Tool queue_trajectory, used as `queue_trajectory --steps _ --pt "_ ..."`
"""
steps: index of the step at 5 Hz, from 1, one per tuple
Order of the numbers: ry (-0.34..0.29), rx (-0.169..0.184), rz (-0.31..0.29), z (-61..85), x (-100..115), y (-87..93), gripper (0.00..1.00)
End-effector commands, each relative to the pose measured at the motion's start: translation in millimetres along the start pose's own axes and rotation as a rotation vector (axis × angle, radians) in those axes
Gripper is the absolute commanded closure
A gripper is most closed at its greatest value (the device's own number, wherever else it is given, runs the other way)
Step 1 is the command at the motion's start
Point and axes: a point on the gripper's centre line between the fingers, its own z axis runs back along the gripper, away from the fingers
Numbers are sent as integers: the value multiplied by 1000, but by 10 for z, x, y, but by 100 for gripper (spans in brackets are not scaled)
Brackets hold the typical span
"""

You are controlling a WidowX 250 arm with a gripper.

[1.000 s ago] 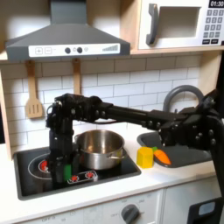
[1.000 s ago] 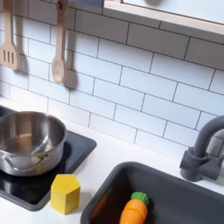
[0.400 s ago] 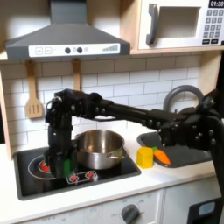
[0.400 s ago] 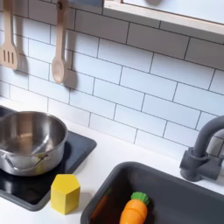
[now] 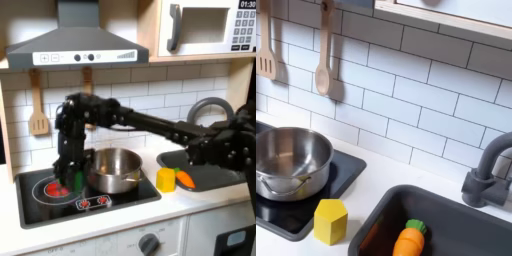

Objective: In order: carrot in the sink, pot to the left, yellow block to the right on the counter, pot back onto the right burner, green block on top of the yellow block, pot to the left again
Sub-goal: 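Put the green block on top of the yellow block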

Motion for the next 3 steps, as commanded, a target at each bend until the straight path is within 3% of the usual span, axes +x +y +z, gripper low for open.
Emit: queue_trajectory --steps 1,3 --pt "-74 -74 -162 302 -86 -491 100" --pt "-95 -135 -293 454 -318 -859 100"
